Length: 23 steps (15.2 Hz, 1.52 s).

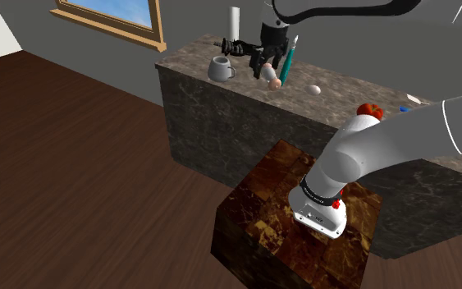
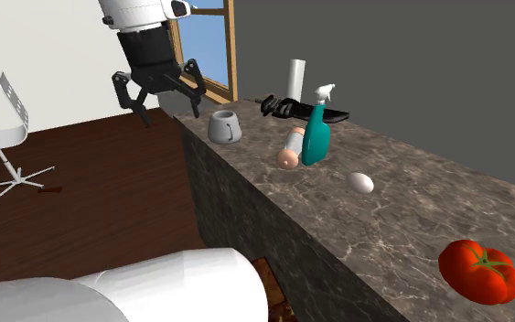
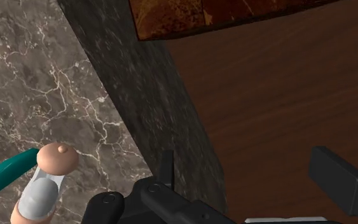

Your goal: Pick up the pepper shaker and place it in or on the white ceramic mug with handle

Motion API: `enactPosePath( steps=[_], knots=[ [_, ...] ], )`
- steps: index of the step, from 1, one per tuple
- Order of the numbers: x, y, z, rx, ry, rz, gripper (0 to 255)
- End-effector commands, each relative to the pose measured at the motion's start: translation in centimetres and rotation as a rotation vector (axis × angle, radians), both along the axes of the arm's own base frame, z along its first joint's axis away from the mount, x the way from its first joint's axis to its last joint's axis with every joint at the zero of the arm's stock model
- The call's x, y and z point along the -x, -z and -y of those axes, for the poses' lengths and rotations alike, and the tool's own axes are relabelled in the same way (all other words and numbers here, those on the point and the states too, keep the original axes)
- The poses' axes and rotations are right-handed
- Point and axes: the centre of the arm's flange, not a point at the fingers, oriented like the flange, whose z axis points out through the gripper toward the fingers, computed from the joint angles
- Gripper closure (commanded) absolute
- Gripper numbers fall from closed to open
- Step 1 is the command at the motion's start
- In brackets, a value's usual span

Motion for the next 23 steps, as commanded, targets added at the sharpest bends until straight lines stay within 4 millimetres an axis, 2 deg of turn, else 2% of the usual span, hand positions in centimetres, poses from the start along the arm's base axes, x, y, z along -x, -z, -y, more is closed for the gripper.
enactPosePath(
  steps=[1,12,23],
  knots=[
    [-1.0,1.3,1.9,0.001,0.019,0.010,0],
    [-6.0,7.0,14.0,0.005,0.127,0.056,0],
    [-9.9,12.5,26.6,0.008,0.235,0.103,0]
  ],
)
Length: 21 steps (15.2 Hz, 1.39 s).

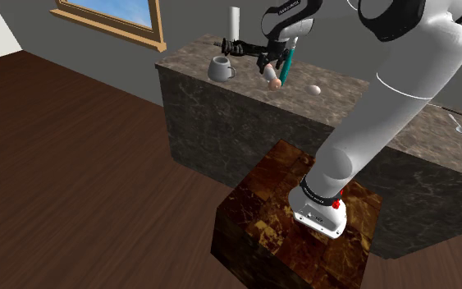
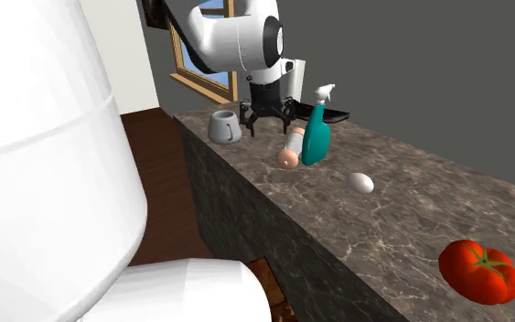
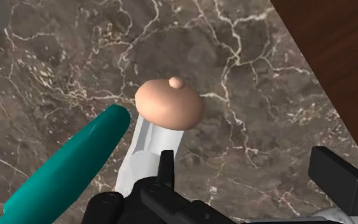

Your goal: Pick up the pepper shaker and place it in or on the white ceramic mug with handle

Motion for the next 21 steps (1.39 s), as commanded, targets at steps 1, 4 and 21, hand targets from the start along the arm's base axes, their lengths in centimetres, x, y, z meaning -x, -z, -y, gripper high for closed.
enactPosePath(
  steps=[1,4,21],
  knots=[
    [-1.0,0.8,2.3,0.002,0.020,0.009,0],
    [-1.9,2.3,5.8,0.003,0.049,0.022,0],
    [-3.2,7.9,10.7,0.004,0.084,0.037,0]
  ],
)
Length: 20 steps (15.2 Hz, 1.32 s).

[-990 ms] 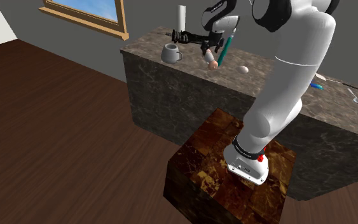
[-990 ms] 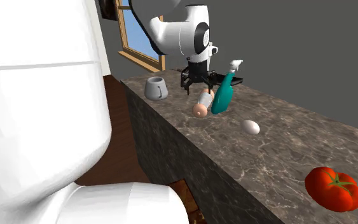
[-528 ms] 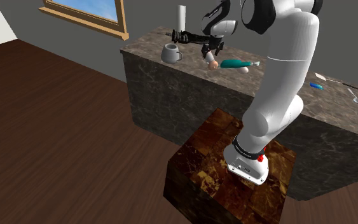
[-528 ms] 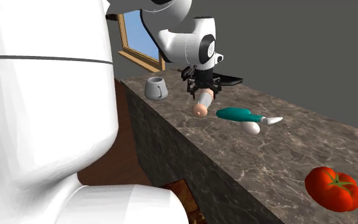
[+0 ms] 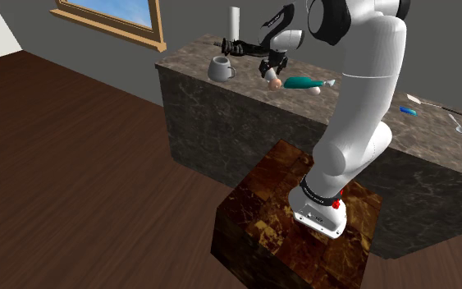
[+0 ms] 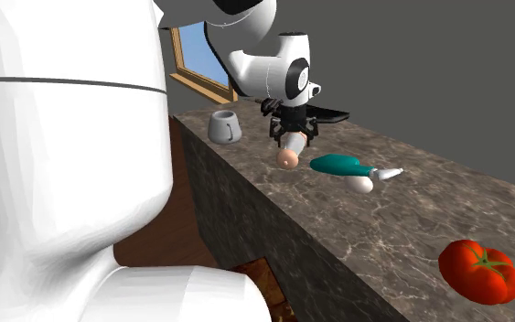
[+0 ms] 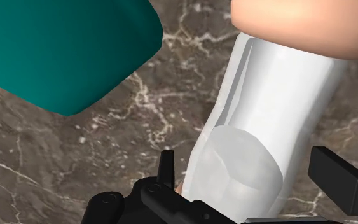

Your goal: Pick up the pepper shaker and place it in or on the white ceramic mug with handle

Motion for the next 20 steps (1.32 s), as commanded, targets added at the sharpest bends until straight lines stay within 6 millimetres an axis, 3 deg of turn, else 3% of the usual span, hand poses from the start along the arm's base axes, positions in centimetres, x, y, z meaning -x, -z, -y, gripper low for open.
enactPosePath(
  steps=[1,2,3,12,20],
  knots=[
    [0.0,0.0,0.0,0.000,0.000,0.000,0],
    [0.0,0.0,0.0,0.000,0.000,0.000,0],
    [0.0,0.0,0.0,0.000,0.000,0.000,255],
    [0.0,0.0,0.0,0.000,0.000,0.000,255],
    [0.0,-4.2,0.0,0.000,0.000,0.000,255]
  ],
)
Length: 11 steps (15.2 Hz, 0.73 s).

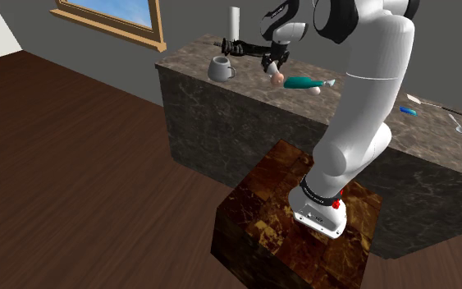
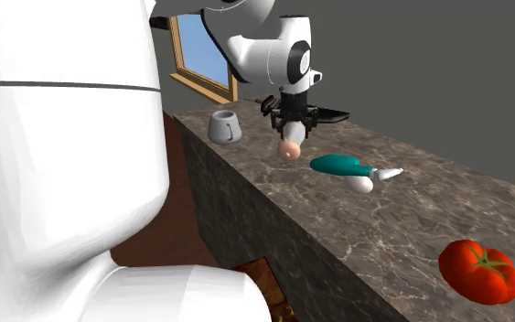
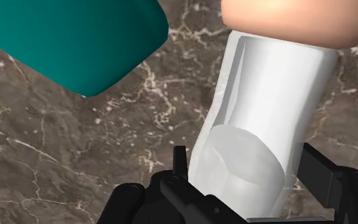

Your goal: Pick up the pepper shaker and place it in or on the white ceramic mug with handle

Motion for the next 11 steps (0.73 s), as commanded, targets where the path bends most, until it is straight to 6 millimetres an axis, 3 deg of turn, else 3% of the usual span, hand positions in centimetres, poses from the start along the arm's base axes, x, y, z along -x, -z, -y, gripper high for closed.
enactPosePath(
  steps=[1,11],
  knots=[
    [0.0,-1.1,0.1,0.000,0.000,0.000,255],
    [0.0,-6.4,0.1,0.000,0.000,0.000,255]
  ],
)
